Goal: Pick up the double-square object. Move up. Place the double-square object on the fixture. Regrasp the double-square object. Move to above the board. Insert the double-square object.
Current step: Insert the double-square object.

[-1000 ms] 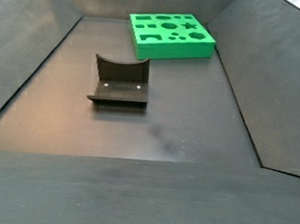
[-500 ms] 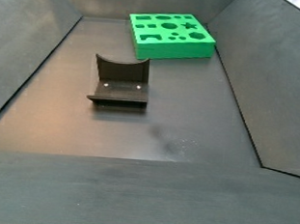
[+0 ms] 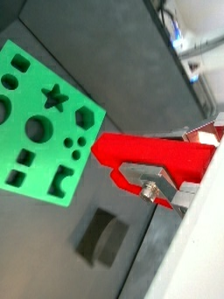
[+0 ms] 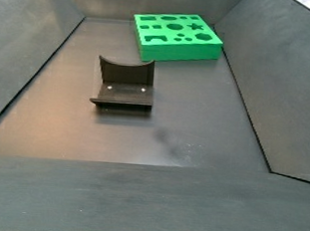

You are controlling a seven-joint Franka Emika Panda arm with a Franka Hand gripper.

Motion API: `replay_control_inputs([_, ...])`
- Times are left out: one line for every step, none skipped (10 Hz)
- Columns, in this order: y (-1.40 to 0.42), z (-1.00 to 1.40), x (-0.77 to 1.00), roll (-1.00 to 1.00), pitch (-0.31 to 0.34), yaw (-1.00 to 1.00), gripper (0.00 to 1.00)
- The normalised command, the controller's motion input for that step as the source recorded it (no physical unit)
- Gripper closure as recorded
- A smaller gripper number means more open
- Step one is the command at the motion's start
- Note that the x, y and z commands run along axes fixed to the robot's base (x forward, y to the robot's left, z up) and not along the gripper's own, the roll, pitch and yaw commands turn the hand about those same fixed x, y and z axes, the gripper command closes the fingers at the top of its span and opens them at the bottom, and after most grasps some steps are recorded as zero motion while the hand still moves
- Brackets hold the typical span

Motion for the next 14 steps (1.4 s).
replay_control_inputs([-0.25,-0.19,0.09,0.11,-0.034,-0.88,1.0])
replay_control_inputs([-0.04,-0.18,0.0,0.06,-0.01,-1.0,1.0])
replay_control_inputs([0.0,-0.2,0.0,0.05,-0.01,-1.0,1.0])
replay_control_inputs([0.0,-0.22,0.0,0.02,0.0,-1.0,1.0])
replay_control_inputs([0.0,-0.24,0.0,0.0,0.0,-1.0,1.0])
replay_control_inputs([0.0,-0.22,0.0,0.0,-0.007,-1.0,1.0])
replay_control_inputs([0.0,-0.22,0.0,0.0,-0.009,-1.0,1.0])
replay_control_inputs([0.0,-0.21,0.0,0.0,0.0,-1.0,1.0])
replay_control_inputs([0.0,-0.21,0.0,0.0,0.0,-1.0,1.0])
replay_control_inputs([0.0,-0.21,0.0,0.0,0.0,-1.0,1.0])
replay_control_inputs([0.0,-0.2,0.0,0.0,0.0,-1.0,1.0])
replay_control_inputs([0.0,0.0,0.18,0.0,0.014,-0.41,1.0])
replay_control_inputs([0.0,-0.03,0.0,0.0,-0.013,-0.05,1.0])
replay_control_inputs([-0.14,-0.2,0.0,-0.01,-0.074,-0.47,1.0])
